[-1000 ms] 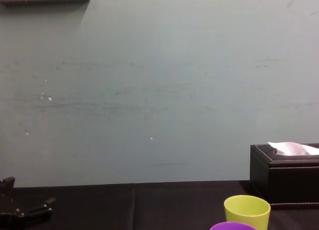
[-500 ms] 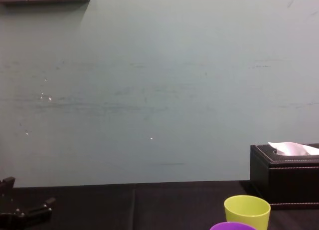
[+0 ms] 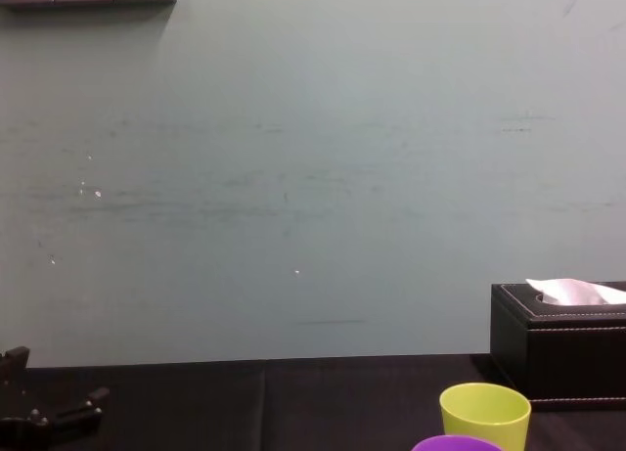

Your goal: Stack the three plastic cups sequentially using one hand.

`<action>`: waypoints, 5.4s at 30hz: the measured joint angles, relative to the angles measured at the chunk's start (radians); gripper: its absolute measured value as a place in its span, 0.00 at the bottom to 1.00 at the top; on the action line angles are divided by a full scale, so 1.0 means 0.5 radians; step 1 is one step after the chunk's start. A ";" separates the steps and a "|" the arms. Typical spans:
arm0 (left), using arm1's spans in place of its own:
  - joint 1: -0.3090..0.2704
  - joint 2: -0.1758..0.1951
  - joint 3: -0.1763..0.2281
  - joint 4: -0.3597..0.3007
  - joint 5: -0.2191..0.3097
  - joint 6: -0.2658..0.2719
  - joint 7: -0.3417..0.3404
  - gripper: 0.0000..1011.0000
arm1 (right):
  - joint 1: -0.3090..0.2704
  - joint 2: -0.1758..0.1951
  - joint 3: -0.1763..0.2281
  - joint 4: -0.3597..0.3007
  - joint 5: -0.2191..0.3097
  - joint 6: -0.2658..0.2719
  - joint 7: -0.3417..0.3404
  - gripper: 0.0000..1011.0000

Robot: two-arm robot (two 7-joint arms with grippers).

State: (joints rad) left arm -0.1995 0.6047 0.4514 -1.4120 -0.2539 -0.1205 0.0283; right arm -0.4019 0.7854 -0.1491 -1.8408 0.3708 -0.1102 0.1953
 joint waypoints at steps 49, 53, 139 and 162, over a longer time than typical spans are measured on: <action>0.000 0.000 0.000 0.000 0.000 0.000 0.000 1.00 | 0.322 -0.474 -0.102 0.322 -0.044 -0.102 0.324 0.99; 0.000 0.000 0.000 0.000 0.000 0.000 0.000 1.00 | 0.320 -0.471 -0.101 0.321 -0.043 -0.102 0.322 0.99; 0.000 0.000 0.000 0.000 0.000 0.000 0.000 1.00 | 1.558 -0.545 -0.480 0.781 0.158 0.518 0.663 0.72; 0.000 0.000 0.000 0.000 0.000 0.000 0.000 1.00 | 1.661 -0.530 -0.594 0.880 0.168 0.523 0.720 0.72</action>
State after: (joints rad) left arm -0.1995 0.6047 0.4514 -1.4120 -0.2540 -0.1205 0.0283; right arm 0.4284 0.5205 -0.4462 -1.4006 0.4550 0.1516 0.5552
